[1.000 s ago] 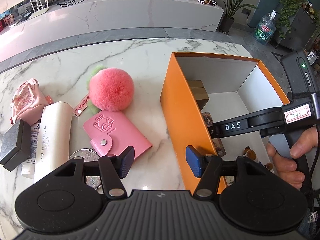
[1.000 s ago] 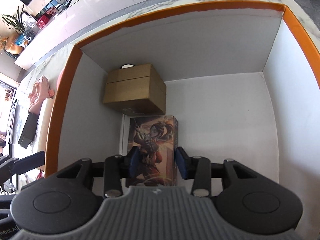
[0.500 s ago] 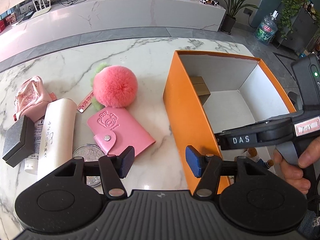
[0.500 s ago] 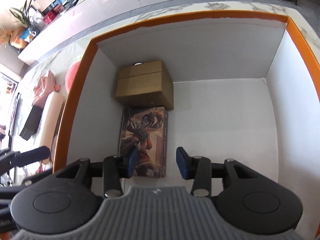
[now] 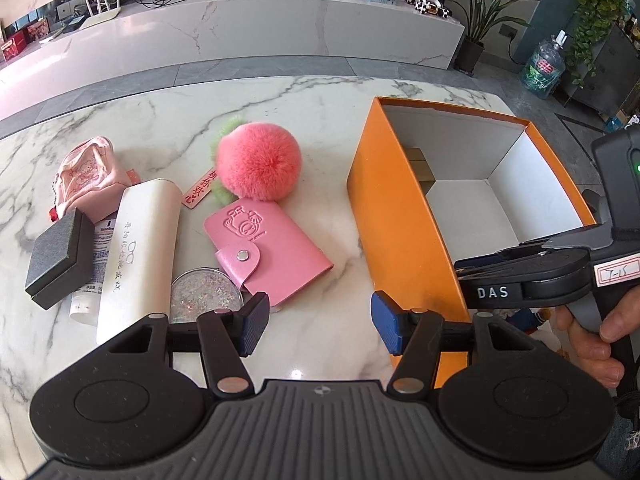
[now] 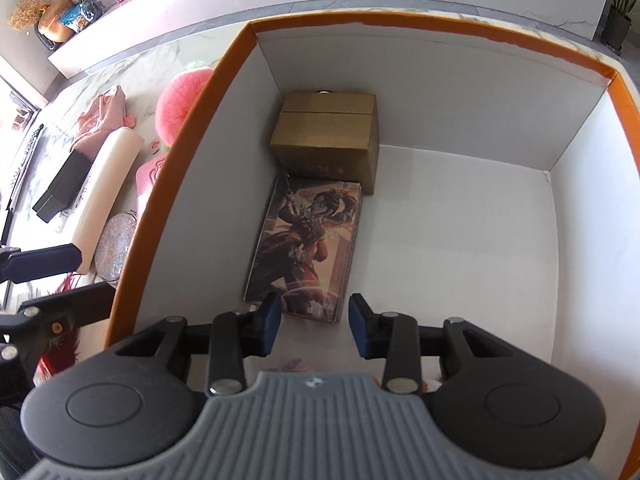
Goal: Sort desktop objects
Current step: 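Withdraw both tools up from the box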
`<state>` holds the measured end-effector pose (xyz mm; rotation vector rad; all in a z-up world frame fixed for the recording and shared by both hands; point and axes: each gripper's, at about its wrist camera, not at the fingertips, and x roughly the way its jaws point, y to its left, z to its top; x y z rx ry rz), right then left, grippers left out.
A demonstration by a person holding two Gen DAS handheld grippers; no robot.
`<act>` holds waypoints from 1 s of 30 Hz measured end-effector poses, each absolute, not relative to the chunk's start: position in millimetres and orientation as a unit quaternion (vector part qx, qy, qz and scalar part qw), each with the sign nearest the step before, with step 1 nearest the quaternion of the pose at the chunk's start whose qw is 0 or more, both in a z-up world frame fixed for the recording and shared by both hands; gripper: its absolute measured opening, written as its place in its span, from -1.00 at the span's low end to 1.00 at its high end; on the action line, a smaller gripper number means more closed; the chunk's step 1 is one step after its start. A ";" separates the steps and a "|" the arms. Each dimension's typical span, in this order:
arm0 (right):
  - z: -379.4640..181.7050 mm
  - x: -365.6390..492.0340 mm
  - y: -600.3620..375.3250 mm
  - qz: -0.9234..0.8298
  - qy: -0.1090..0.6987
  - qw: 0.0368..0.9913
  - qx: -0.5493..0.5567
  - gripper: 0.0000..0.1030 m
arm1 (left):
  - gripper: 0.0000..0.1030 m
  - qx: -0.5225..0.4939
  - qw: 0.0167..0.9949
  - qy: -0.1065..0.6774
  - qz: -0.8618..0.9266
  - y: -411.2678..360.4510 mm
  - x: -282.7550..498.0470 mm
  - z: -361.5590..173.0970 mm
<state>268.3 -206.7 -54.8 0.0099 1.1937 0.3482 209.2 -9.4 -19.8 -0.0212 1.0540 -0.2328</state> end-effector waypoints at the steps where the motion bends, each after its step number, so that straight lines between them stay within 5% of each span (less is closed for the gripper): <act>1: -49.8 264.8 -206.8 0.160 0.554 0.817 0.002 -0.21 | 0.29 -0.011 0.859 0.499 -0.110 -6.3 205.8 -17.6; 16: 54.0 207.7 -159.8 0.192 0.366 0.911 0.003 -0.18 | 0.30 -0.064 0.887 0.457 -0.029 103.7 166.4 20.0; 30: 7.1 234.4 -44.6 0.227 0.452 0.862 -0.037 -0.12 | 0.30 -0.120 0.880 0.460 0.018 199.7 181.7 -4.3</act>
